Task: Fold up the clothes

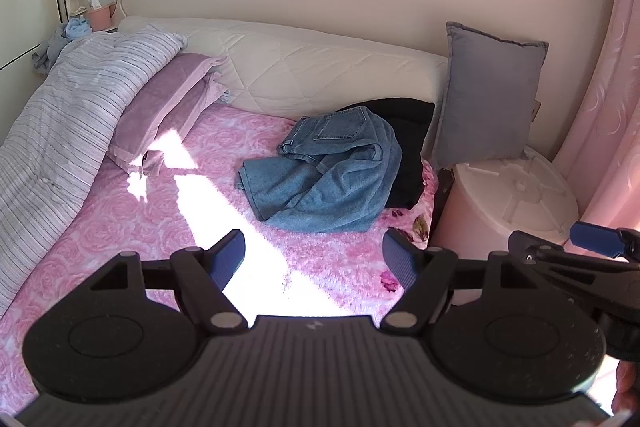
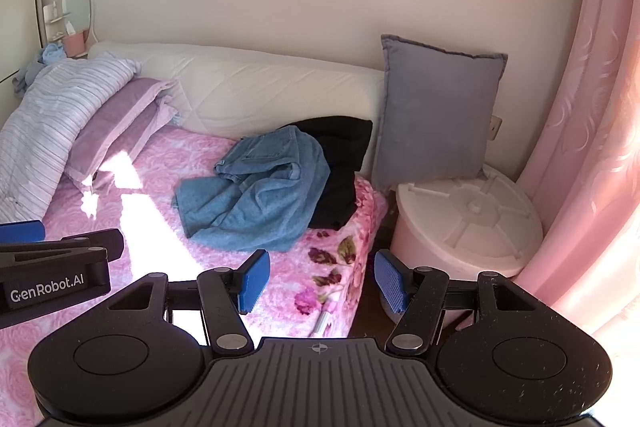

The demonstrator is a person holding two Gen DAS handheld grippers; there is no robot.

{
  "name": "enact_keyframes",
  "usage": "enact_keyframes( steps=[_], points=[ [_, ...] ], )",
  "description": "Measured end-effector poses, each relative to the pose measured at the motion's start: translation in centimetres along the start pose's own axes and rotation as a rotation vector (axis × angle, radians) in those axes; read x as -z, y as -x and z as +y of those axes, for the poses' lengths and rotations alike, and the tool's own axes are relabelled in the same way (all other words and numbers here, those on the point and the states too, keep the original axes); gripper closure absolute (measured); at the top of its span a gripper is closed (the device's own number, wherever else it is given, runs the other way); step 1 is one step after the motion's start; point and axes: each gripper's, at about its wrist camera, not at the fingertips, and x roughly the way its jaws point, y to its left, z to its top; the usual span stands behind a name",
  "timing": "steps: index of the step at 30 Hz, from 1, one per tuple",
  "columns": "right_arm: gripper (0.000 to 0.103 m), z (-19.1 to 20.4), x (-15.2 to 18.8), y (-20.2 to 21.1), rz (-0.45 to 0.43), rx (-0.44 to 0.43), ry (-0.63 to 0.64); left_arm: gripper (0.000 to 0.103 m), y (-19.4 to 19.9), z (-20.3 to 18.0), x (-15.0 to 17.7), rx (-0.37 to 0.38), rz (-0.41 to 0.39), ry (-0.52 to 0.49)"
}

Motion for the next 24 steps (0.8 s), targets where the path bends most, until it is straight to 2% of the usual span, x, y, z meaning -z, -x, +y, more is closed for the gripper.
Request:
enact_keyframes(
  steps=[16,24],
  points=[
    [0.041,-0.1,0.0,0.5,-0.011,0.014,0.002,0.030,-0.3,0.4,-0.1,-0.002,-0.005,0.020],
    [0.041,-0.5,-0.4,-0.5,-0.010,-0.023,-0.004,0.030,-0.9,1.1,-0.6,-0.011,-0.029,0.037]
  ],
)
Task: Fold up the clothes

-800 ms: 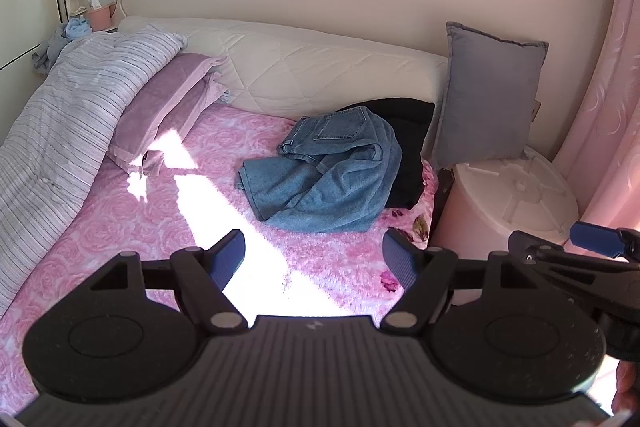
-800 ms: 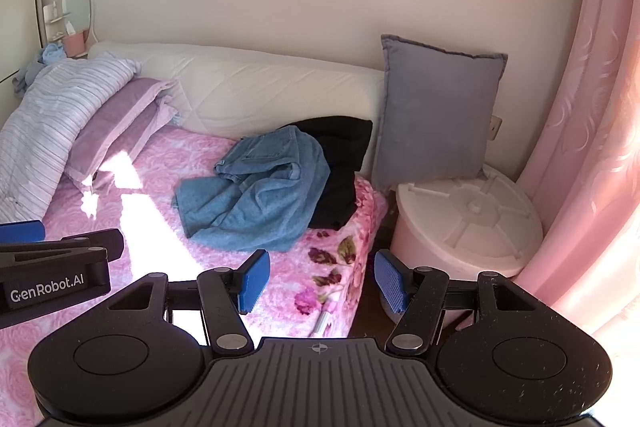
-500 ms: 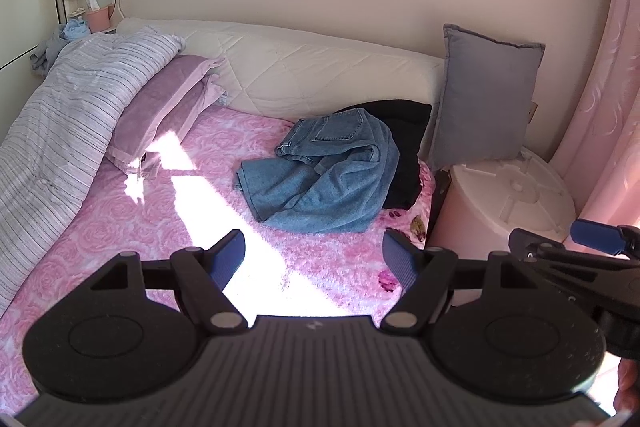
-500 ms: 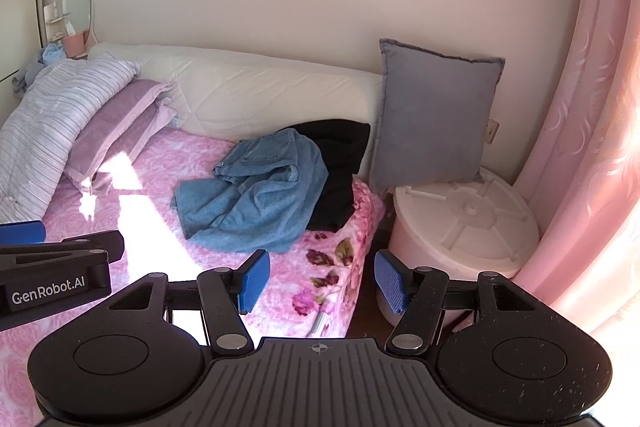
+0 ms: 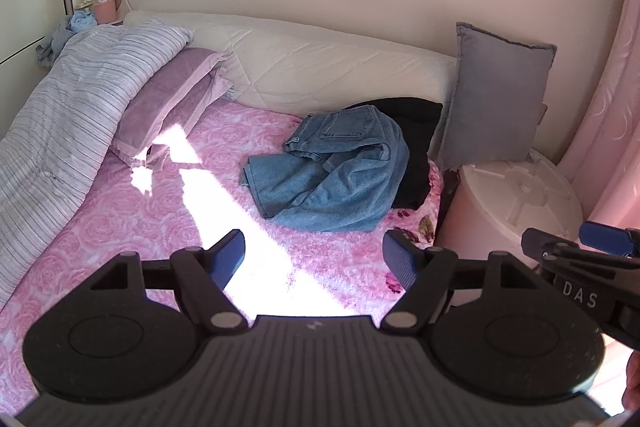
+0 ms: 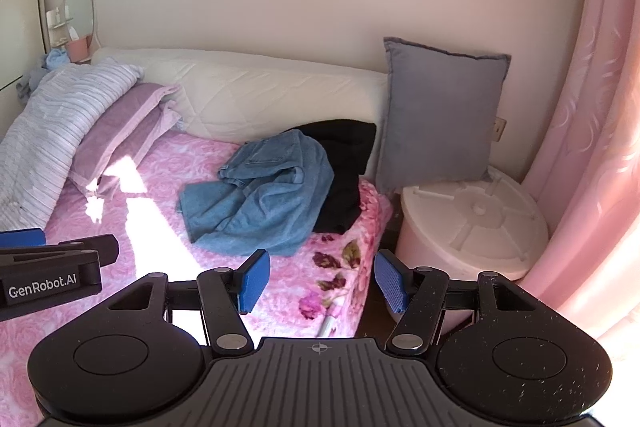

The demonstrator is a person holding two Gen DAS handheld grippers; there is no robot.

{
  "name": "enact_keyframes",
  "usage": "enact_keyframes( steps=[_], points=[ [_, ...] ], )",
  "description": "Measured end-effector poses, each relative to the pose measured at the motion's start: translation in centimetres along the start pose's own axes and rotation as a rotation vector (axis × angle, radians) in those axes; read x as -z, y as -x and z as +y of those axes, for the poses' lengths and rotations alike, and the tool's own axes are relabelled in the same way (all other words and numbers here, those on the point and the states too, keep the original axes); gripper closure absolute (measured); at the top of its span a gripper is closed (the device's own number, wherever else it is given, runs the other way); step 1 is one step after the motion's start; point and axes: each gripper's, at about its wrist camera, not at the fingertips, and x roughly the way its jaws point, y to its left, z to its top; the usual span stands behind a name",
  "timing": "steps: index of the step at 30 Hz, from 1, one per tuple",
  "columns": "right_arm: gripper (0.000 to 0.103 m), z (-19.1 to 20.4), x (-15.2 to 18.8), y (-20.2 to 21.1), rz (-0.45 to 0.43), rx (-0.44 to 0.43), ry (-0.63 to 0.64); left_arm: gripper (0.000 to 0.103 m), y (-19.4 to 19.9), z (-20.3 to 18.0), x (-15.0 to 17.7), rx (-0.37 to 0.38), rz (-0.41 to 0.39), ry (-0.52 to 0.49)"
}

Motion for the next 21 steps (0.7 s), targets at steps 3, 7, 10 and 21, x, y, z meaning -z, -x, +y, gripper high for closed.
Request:
enact_keyframes(
  steps=[3,7,10,21],
  points=[
    [0.041,0.1,-0.3,-0.7,0.005,-0.009,0.015,0.030,-0.5,0.5,-0.1,-0.019,0.006,0.007],
    [0.041,0.3,-0.5,-1.9,0.021,-0.014,0.042,0.030,-1.4,0.8,-0.2,-0.042,0.022,0.014],
    [0.041,0.2,-0.5,-2.9,0.032,-0.021,0.059,0.030,-2.4,0.6,-0.5,-0.048,0.039,0.025],
    [0.041,-2.2,-2.1,-8.3,0.072,-0.051,0.084,0.030,-8.0,-1.7,-2.4,-0.058,0.136,0.022]
  ],
)
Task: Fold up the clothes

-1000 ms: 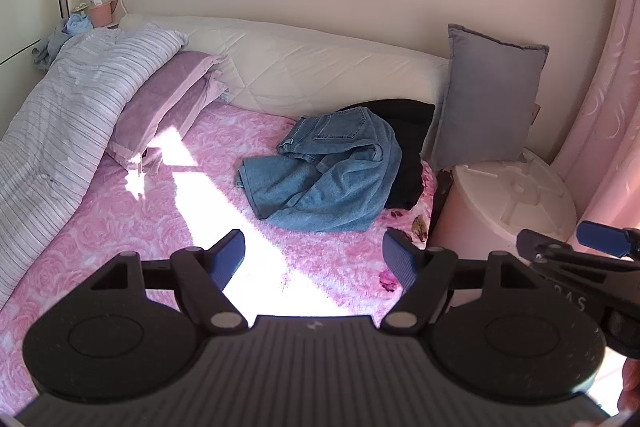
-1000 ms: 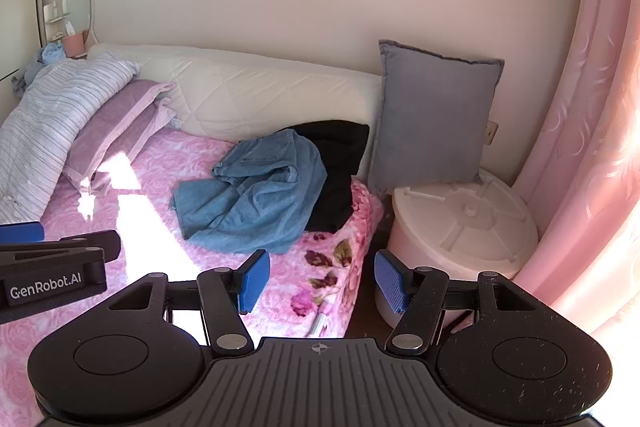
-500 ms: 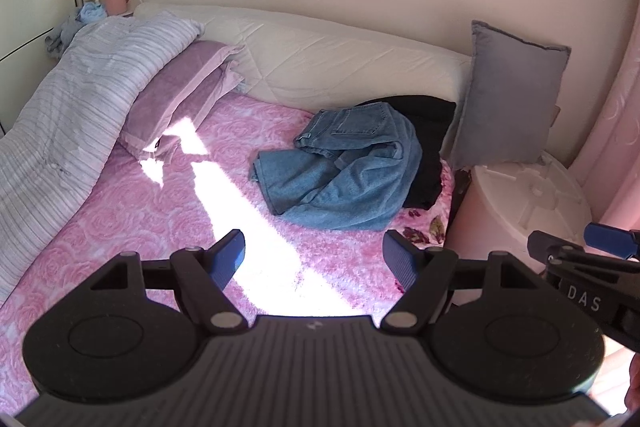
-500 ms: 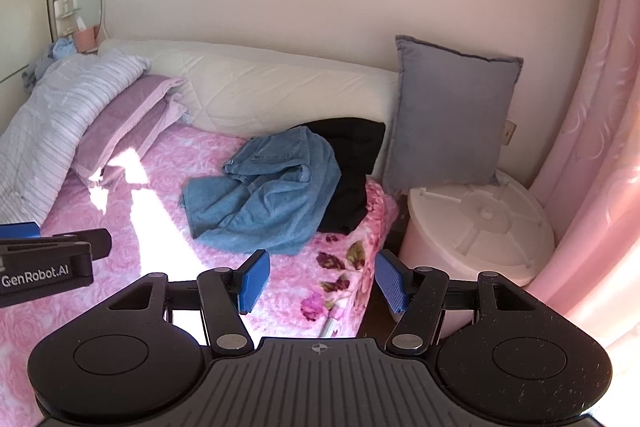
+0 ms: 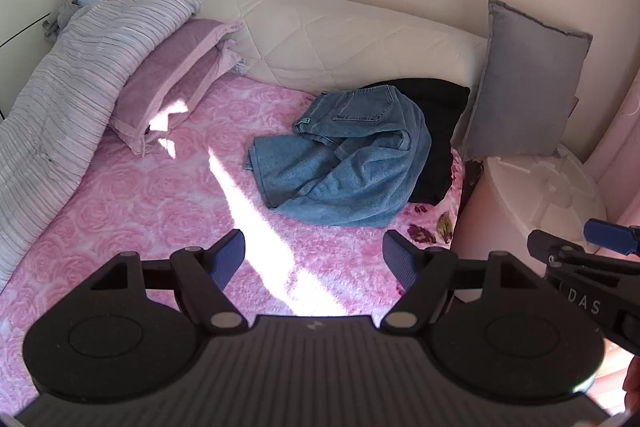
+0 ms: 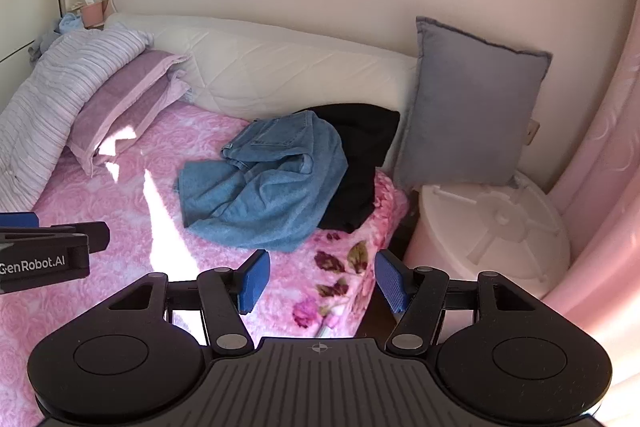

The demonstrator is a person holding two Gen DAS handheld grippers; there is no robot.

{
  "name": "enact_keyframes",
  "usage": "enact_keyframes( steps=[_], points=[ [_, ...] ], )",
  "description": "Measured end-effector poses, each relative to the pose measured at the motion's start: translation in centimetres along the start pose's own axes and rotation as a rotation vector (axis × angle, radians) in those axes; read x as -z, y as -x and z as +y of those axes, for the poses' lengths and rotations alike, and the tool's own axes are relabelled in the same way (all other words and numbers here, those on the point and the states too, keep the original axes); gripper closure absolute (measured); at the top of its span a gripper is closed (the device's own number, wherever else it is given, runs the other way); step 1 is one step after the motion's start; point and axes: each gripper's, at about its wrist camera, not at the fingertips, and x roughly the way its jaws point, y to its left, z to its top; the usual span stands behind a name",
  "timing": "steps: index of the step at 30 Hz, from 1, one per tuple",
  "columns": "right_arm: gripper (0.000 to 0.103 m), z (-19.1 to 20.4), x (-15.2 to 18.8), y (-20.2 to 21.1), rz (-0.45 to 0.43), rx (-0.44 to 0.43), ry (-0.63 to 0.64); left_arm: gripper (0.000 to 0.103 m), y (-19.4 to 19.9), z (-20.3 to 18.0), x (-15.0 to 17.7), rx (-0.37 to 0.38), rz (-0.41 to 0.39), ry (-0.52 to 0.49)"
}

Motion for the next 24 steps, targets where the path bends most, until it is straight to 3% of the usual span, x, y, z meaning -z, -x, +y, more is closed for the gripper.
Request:
enact_keyframes(
  steps=[7,16,24],
  points=[
    [0.041,-2.2,-2.4,-4.1,0.010,0.022,0.021,0.030,-4.7,-1.2,-2.3,0.003,0.064,0.011],
    [0.041,-3.7,-4.9,-11.6,0.167,-0.057,0.058,0.034,-11.3,-1.0,-4.9,0.023,0.118,0.061],
    [0.041,-4.4,-7.3,-18.2,0.152,-0.032,0.139,0.038,-18.4,-1.4,-7.3,-0.002,0.172,0.082]
  ],
)
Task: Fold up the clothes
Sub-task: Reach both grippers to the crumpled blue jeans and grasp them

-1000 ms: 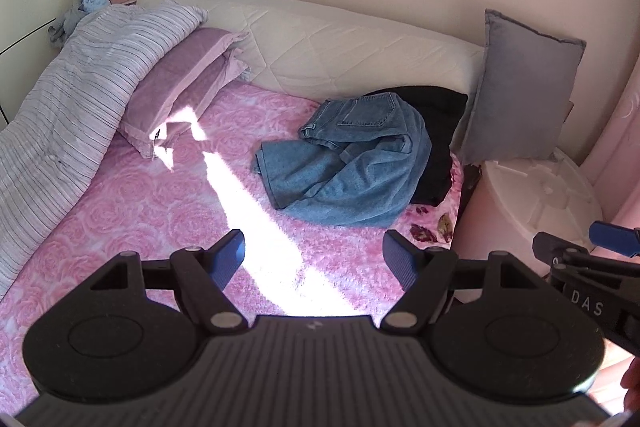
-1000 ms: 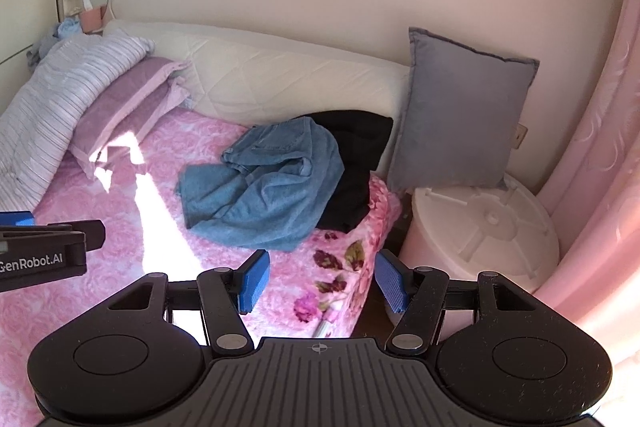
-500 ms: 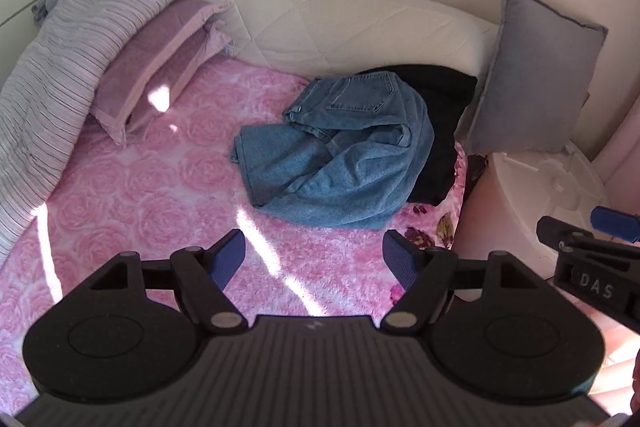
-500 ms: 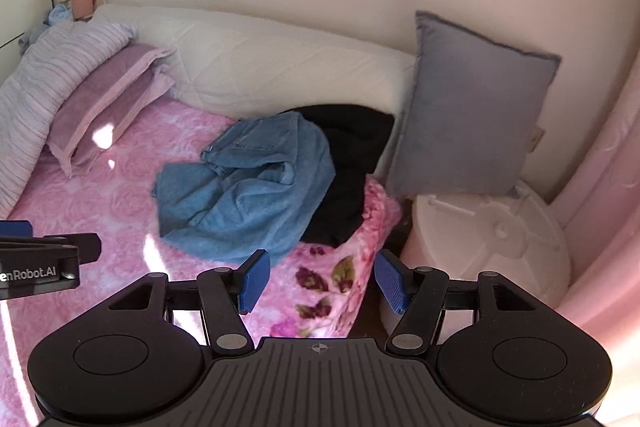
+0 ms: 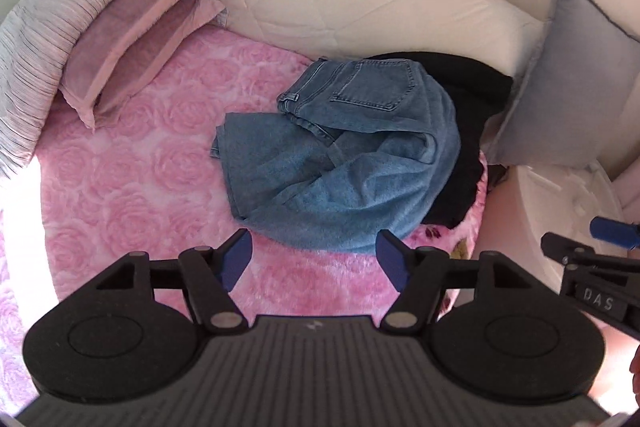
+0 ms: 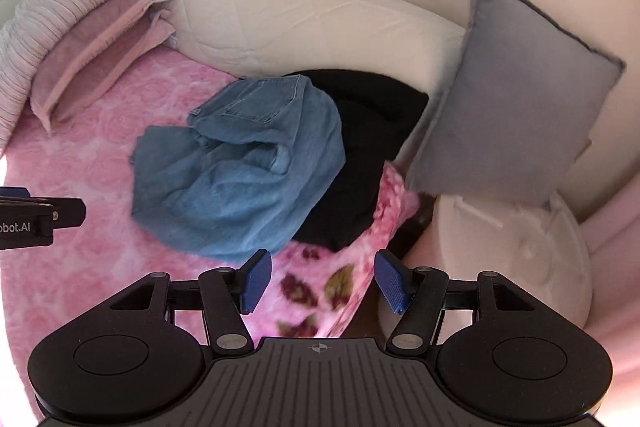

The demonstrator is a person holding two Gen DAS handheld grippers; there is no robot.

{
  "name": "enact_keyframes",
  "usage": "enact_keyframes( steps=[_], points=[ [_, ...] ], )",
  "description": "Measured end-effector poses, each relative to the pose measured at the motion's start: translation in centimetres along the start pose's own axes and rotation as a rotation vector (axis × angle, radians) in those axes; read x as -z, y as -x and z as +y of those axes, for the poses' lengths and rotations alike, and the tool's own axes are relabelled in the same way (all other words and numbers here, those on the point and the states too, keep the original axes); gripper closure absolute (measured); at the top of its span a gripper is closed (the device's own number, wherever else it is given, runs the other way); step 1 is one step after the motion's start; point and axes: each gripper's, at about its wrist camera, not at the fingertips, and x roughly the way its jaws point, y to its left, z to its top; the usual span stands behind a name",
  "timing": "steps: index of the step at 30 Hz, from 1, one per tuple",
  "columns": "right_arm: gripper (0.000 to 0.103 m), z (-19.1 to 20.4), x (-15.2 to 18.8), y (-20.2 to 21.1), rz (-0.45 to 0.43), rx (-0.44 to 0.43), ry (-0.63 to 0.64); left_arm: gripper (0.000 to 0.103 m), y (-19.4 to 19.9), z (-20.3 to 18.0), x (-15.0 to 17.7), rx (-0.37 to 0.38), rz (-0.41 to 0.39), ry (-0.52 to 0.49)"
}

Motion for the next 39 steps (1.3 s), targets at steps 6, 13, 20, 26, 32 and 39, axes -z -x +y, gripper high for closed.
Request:
enact_keyframes(
  steps=[6,13,20,26,32,39],
  points=[
    [0.041,-1.1,-2.7,-5.0,0.012,-0.023,0.007,0.040,-5.6,0.0,-2.1,0.005,0.053,0.027],
    [0.041,-1.2,-5.3,-11.2,0.038,-0.040,0.068,0.042,-13.1,1.2,-3.3,0.044,0.148,0.136],
    [0.041,-1.1,-7.8,-17.0,0.075,-0.072,0.062,0.042,-20.2,4.3,-2.3,0.008,0.258,0.284],
    [0.041,-0.3,-9.3,-20.0,0.062,-0.118,0.053,0.042,-23.7,9.4,0.0,-0.067,0.293,0.495],
    [0.041,0.3,-10.3,-21.8,0.033,-0.159,0.037,0.042,-26.9,14.7,2.3,-0.076,0.285,0.833],
    [0.042,2.0,-10.3,-25.0,0.060,-0.128,0.134,0.052,-30.1,15.3,2.8,-0.115,0.315,0.962]
  ],
)
